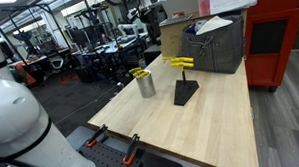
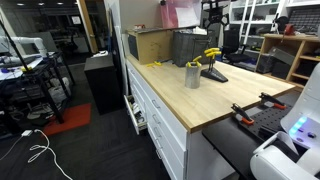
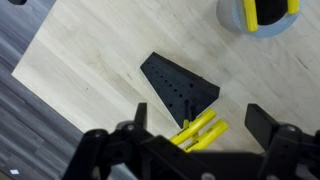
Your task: Move the object with the yellow handle to the the center of the cylinder
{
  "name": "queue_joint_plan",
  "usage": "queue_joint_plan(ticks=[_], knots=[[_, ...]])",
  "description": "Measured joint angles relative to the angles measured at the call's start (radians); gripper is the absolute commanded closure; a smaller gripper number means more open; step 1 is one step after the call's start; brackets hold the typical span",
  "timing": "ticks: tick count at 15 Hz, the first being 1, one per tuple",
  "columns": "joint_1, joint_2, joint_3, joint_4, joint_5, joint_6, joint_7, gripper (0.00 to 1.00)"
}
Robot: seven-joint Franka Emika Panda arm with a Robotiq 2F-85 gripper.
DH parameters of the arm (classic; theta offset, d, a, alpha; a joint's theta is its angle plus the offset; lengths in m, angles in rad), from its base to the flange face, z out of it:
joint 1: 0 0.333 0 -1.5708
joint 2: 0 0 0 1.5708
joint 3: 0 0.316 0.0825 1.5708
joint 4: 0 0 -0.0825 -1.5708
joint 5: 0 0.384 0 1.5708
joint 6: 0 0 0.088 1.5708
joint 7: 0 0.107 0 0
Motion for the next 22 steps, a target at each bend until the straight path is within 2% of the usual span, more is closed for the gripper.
queue_joint_plan(ticks=[5,16,22], knots=[[0.0,0.133,-0.028,0.133,0.042,-0.032,0.097,0.0],[0.007,0.19,-0.043,0.141,0.051,-0.032,0.126,0.0],[-0.011,0.321,-0.085,0.244,0.162,-0.039,0.243,0.0]])
